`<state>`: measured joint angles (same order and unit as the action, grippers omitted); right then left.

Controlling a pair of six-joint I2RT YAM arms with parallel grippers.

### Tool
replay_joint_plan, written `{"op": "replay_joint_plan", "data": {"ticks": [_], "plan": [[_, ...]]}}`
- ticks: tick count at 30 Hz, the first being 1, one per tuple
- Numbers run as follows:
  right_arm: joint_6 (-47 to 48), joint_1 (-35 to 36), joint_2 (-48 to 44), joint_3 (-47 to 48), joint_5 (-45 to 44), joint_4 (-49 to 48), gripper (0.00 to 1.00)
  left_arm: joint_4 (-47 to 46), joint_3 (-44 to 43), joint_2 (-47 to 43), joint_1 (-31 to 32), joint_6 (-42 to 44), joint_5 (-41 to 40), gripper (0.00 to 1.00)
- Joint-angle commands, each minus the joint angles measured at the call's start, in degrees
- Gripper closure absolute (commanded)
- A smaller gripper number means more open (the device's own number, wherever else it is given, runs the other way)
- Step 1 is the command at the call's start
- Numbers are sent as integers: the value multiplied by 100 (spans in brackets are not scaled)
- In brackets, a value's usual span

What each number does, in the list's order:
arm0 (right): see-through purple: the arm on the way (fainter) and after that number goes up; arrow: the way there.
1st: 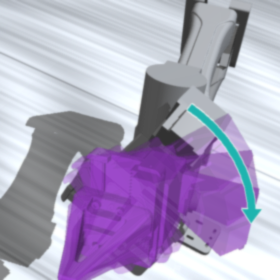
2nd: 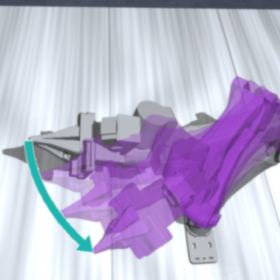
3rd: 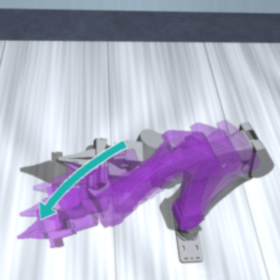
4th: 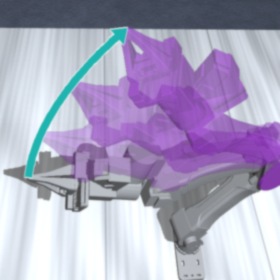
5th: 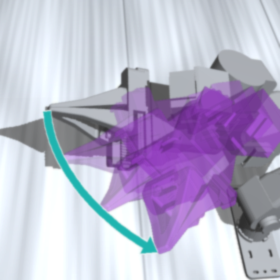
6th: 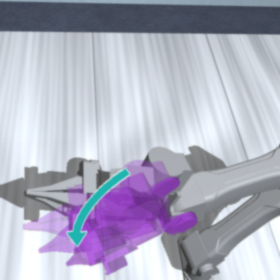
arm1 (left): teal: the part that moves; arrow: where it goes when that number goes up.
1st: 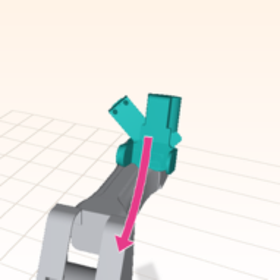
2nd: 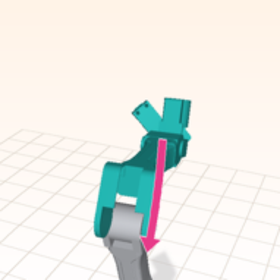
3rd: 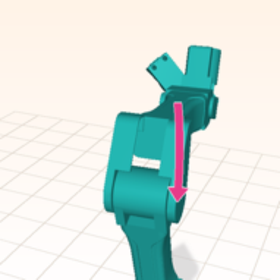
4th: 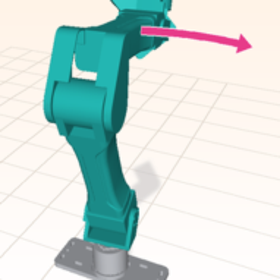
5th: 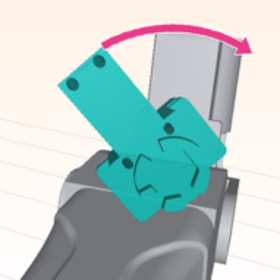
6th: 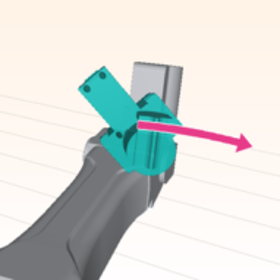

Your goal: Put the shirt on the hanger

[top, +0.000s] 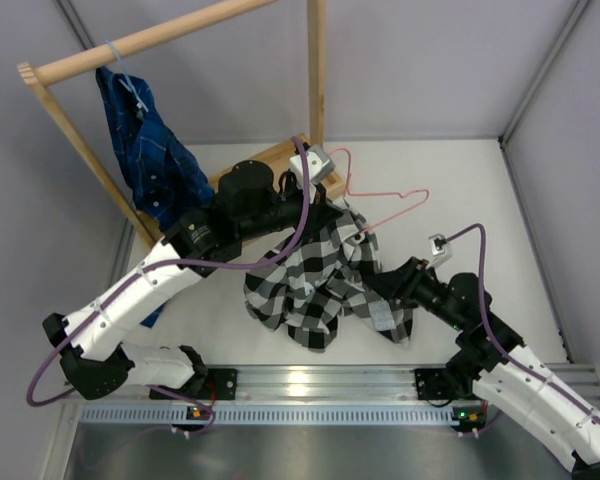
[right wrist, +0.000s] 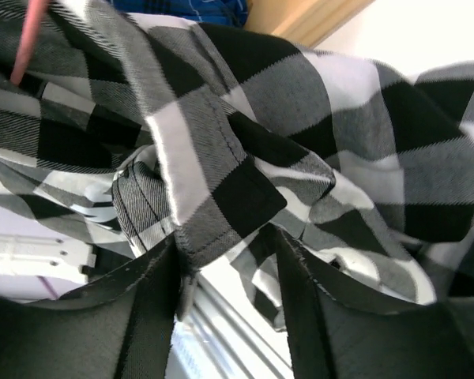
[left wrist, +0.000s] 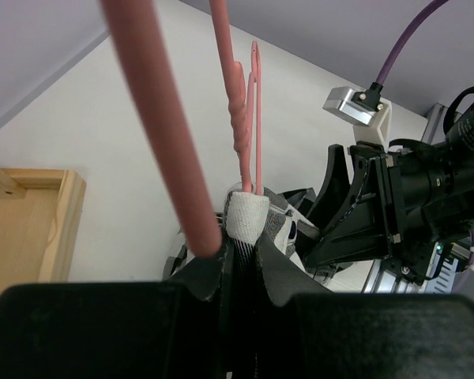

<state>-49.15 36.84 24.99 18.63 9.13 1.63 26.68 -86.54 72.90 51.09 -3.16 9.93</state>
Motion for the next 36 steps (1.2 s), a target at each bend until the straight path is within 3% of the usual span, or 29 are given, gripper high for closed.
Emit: {"op": "replay_joint_plan", "data": {"ticks": [1,5,11,21,24,25,31,36], "plan": [[-919,16,-161,-88,-43,-822,50,-690,23,-101,6,-115,-202,100],[-1167,69,-363,-70,-86,-577,47,-778,120,-57,-3,-88,-378,100],[-1264,78,-329,-18,-60,-751,55,-989,173,22,-3,-167,-212,100],[-632,87,234,536,-1263,-225,80,-1033,313,-57,-3,-115,-114,100],[-359,87,339,747,-1641,100,98,-1024,436,-171,6,-71,-158,100],[-202,95,366,791,-1738,110,100,-1015,463,-206,-3,-62,-141,100],[808,-246,884,1660,-1906,829,100,-796,744,-557,6,8,-228,100],[1144,-1194,1385,2241,-984,1111,100,-664,1200,-1093,6,-18,-369,100]]}}
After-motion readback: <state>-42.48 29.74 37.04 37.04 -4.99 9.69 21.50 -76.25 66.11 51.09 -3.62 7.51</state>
